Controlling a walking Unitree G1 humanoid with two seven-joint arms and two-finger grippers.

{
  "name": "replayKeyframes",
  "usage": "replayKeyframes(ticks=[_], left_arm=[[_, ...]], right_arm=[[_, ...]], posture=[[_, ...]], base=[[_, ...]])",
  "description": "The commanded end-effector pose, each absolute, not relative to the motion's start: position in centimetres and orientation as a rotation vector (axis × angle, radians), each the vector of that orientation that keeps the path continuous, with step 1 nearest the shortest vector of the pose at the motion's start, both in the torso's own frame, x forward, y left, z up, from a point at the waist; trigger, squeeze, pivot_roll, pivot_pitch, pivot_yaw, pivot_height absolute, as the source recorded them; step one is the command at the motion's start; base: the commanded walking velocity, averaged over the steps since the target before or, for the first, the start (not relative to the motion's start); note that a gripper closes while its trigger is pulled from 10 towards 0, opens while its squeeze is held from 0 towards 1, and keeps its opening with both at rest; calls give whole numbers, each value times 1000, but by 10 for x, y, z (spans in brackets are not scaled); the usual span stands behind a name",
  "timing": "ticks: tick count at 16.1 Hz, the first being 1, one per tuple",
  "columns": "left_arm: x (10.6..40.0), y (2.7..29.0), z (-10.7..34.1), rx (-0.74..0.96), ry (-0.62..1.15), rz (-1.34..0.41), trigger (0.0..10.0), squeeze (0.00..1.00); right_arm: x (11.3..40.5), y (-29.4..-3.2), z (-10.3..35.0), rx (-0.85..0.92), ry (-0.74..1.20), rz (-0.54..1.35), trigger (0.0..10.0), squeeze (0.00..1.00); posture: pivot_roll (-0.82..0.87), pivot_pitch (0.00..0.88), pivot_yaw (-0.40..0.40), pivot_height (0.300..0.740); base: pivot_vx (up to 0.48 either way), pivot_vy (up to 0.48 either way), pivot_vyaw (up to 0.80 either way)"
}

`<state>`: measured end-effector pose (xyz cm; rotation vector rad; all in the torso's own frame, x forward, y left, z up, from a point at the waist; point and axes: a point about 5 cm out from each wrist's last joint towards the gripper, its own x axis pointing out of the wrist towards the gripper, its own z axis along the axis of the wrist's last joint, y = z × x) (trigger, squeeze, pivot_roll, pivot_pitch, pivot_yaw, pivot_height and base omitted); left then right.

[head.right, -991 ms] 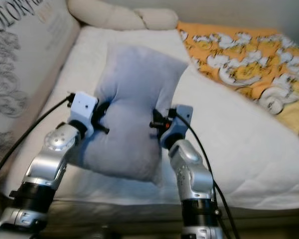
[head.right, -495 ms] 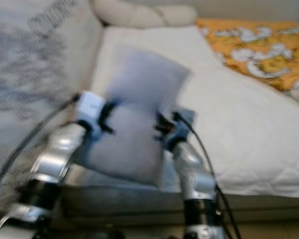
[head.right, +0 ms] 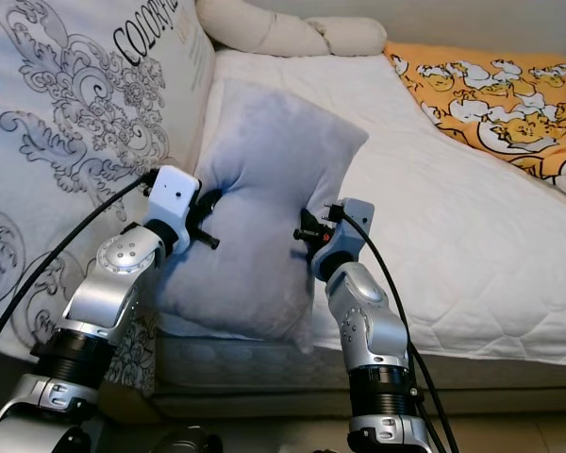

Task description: Clean up the room

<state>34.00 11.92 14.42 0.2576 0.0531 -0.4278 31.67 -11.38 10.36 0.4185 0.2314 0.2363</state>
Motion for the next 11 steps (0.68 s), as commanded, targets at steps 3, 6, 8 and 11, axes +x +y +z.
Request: replayKeyframes(ticks=[3, 6, 8, 11], left_arm=[[345, 123, 155, 250, 11, -390, 10000, 0], [346, 124, 156, 246, 11, -389, 10000, 0], [347, 123, 156, 244, 13, -389, 10000, 0], [346, 124, 155, 243, 16, -385, 10000, 0]], right_arm=[[321, -112, 103, 357, 250, 265, 10000, 0], [323, -110, 102, 321, 262, 267, 10000, 0], [323, -109, 103, 325, 255, 278, 10000, 0], [322, -109, 103, 317, 254, 304, 10000, 0]], posture=[[153, 0, -43, 740], [151, 0, -42, 740], [148, 0, -42, 740], [148, 0, -44, 740]], base=[[279, 0, 0], [299, 0, 800], [307, 0, 0], [309, 0, 0]])
